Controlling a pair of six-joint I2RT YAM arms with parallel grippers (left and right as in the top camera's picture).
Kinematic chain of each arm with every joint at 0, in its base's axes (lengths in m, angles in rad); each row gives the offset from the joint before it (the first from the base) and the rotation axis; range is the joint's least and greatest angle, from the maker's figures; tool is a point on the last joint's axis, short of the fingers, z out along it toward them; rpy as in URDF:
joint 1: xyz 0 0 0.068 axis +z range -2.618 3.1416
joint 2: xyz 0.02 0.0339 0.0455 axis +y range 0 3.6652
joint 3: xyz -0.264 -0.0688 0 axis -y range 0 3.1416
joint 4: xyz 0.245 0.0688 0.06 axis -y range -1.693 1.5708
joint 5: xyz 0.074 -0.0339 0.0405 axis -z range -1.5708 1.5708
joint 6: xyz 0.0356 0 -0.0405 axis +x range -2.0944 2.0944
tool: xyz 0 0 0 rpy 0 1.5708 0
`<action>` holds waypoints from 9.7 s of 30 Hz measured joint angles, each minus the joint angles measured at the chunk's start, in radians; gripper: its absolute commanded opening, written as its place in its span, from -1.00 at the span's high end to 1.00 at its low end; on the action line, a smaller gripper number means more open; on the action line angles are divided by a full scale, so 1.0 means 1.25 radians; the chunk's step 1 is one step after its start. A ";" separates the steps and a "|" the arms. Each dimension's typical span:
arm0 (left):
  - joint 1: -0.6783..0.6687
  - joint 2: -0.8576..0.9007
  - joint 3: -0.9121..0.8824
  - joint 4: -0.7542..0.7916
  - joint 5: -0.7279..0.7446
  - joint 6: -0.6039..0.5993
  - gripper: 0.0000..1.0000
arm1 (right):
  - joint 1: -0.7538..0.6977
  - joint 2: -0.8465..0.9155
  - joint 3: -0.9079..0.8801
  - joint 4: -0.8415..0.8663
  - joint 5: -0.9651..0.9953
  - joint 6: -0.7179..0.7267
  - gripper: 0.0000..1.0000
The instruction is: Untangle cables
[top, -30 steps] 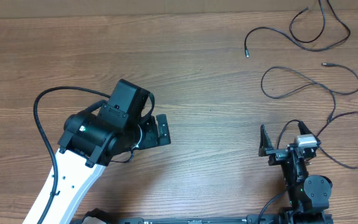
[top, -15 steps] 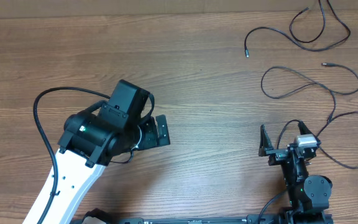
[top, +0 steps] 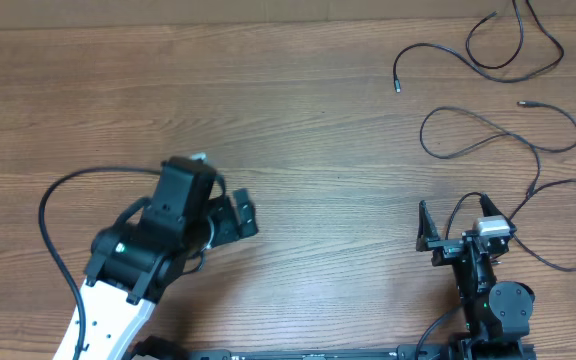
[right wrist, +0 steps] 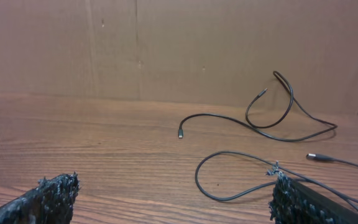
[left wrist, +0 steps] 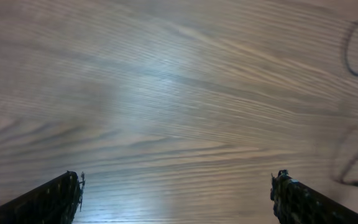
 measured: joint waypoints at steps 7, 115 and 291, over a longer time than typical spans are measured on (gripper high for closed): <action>0.129 -0.114 -0.143 -0.004 0.027 0.000 -0.99 | 0.000 -0.001 0.000 0.000 0.000 0.000 -1.00; 0.327 -0.812 -0.795 0.755 -0.099 0.460 -0.99 | 0.000 -0.001 0.000 0.000 0.000 0.000 -1.00; 0.327 -0.812 -0.795 0.755 -0.099 0.460 -0.99 | 0.000 -0.001 0.000 0.000 0.024 -0.003 -1.00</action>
